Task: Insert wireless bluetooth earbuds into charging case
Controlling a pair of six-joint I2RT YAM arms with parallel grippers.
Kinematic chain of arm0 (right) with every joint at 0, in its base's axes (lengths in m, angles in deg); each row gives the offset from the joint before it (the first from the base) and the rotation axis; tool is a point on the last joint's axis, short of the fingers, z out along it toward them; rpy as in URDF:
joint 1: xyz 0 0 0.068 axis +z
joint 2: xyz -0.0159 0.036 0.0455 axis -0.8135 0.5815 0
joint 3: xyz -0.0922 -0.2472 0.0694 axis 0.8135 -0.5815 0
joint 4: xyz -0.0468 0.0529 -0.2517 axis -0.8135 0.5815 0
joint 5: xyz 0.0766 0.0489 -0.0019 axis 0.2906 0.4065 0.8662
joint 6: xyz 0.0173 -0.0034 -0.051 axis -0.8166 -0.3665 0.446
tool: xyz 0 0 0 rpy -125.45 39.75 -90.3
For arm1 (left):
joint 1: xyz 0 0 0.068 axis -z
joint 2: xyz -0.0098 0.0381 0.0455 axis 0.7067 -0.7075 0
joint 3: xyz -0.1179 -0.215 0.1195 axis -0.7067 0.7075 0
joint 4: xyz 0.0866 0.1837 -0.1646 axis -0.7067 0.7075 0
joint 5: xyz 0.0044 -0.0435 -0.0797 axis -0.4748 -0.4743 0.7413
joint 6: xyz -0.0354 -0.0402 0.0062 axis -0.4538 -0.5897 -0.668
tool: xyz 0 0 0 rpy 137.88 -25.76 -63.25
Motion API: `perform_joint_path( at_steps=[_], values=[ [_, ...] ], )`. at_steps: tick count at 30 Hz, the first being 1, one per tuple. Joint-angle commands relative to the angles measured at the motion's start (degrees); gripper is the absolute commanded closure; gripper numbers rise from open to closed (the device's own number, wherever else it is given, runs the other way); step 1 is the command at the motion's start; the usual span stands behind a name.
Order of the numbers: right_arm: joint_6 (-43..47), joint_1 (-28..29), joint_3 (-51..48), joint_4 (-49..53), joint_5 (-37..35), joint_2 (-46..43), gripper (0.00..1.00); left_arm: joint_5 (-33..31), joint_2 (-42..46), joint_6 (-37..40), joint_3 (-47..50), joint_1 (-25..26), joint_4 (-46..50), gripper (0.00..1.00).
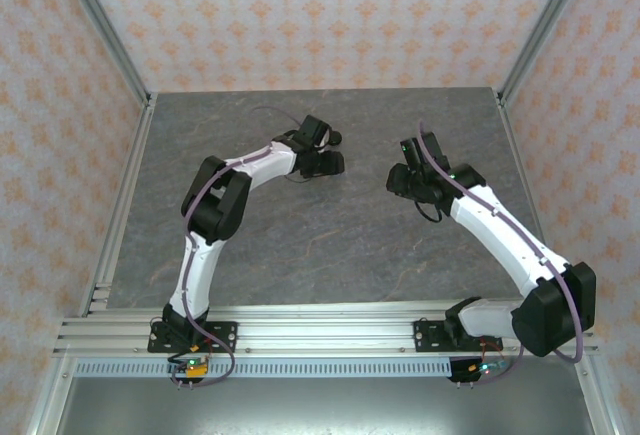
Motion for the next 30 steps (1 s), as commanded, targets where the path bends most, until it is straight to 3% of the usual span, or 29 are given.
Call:
perform_joint_path(
  at_steps=[1, 10, 19, 24, 30],
  values=[
    [1.08, -0.22, -1.03, 1.03, -5.99, -1.26, 0.58, -7.23, 5.75, 4.21, 2.20, -0.75, 5.05, 0.33],
    [2.82, -0.27, -4.34, -0.55, -24.63, -4.72, 0.56, -18.21, 21.48, 9.03, 12.80, -0.93, 5.96, 0.32],
    [13.24, -0.20, -11.92, -10.65, -40.78, -9.07, 0.54, -29.82, 35.64, 12.23, 24.03, -2.86, 6.54, 0.31],
    [17.42, -1.15, -16.70, -18.27, -44.19, -8.95, 0.51, -35.78, 43.21, 14.54, 30.00, -4.18, 5.01, 0.28],
    [18.69, -3.73, -21.38, -26.46, -44.02, -8.25, 0.47, -41.33, 49.39, 17.14, 39.39, -6.25, -2.18, 0.14]
  ],
)
